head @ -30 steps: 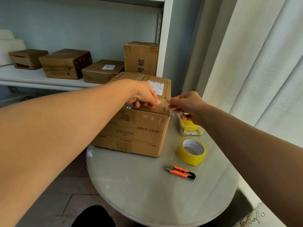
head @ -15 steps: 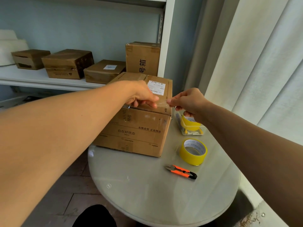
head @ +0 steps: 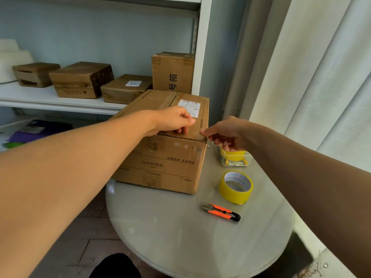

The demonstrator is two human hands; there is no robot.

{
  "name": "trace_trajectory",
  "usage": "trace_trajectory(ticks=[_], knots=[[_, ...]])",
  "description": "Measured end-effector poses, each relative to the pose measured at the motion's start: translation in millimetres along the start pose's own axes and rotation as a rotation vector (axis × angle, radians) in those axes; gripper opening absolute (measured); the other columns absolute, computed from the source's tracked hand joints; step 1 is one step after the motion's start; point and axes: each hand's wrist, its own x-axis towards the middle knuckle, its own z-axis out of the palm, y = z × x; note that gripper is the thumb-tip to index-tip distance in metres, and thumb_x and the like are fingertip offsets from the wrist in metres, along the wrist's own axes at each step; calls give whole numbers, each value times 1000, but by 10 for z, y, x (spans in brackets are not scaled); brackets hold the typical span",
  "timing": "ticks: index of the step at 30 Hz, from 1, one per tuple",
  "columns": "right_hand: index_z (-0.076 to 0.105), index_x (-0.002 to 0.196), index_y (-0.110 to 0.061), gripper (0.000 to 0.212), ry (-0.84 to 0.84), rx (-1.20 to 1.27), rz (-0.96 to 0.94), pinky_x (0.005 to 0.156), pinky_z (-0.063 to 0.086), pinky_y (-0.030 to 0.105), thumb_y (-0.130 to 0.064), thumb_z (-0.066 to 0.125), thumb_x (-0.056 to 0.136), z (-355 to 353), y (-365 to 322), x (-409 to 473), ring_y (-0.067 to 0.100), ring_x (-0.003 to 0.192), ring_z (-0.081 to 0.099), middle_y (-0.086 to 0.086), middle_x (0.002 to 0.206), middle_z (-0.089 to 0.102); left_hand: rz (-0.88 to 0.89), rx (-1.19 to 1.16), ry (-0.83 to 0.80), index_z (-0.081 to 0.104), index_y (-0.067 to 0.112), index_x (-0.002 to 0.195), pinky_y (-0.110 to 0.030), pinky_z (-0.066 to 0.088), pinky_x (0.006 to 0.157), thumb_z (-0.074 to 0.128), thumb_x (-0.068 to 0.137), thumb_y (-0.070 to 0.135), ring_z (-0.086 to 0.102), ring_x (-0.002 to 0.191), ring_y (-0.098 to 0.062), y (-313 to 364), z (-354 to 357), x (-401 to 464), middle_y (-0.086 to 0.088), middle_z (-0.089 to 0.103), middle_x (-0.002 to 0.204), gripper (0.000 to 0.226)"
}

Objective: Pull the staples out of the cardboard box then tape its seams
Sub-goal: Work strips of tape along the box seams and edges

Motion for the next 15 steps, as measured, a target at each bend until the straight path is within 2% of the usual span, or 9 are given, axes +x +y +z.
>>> trace_trajectory(ticks=[4,15], knots=[[59,73,-9,24,8,29,10,44,32,14,-26,71,85,15,-11,29,8,48,39,2,61,50,-23,10,-32,57,19,95,-22,40,67,57,94,30,48,75,-10,17,-4,21,0,57,84,11],[58,73,-10,23,19,77,43,43,31,13,-26,69,86,28,65,59,6,46,38,0,58,48,-46,33,-65,59,20,94,-24,43,68,64,88,33,56,84,-11,30,4,45,-1,60,92,14]])
